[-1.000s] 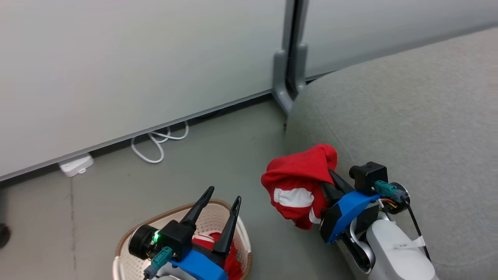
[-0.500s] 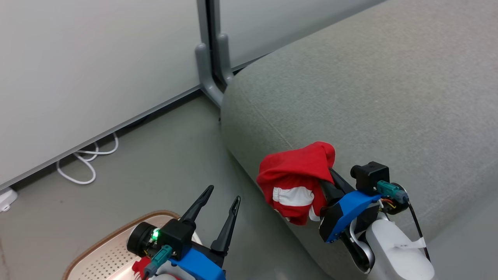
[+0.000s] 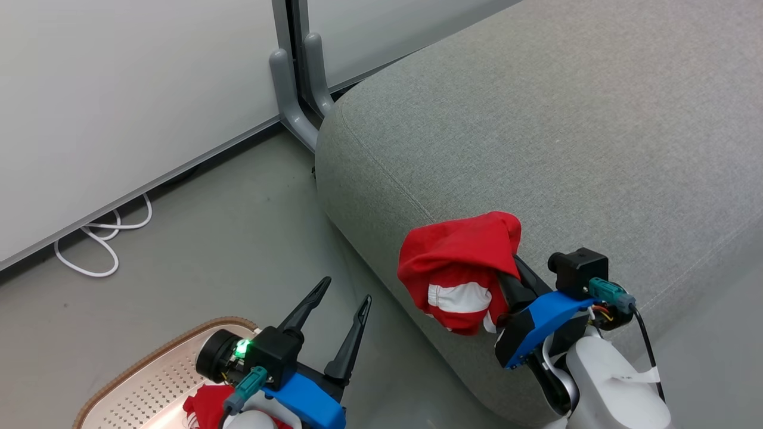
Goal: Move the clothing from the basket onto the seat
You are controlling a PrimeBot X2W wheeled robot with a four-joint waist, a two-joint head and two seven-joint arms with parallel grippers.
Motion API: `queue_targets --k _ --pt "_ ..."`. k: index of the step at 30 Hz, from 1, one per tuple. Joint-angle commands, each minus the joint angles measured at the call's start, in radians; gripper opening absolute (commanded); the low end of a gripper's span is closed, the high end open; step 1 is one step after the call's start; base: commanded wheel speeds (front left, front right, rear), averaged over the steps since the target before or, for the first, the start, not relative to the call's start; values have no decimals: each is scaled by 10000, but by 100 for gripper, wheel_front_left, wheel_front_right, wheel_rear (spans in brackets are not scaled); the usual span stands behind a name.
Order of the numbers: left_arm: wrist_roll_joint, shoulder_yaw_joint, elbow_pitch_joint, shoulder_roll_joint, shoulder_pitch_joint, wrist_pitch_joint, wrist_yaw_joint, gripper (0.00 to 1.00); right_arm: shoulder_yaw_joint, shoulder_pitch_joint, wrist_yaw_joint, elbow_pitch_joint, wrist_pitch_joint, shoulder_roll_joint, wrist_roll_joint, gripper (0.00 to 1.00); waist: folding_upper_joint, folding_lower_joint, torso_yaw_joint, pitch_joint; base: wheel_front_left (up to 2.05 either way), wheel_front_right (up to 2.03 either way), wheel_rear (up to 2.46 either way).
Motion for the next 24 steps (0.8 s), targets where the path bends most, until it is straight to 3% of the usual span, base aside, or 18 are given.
queue_targets --k 1,8,16,24 --pt "-44 24 18 68 -93 -48 -20 100 17 41 5 20 -67 -10 20 0 -1 0 6 -4 0 0 0" --pt "114 424 -141 84 -24 -48 -20 100 -158 -686 5 159 171 -13 189 0 -1 0 -14 274 0 0 0" --pt "466 258 -436 438 -689 -48 -20 100 -2456 -2930 5 479 867 -94 -789 0 -1 0 542 1651 0 0 0" --pt "659 -66 -748 1187 -1854 -48 -20 100 -4309 -4844 3 193 1288 -1373 -2006 0 -1 0 1367 3579 0 0 0"
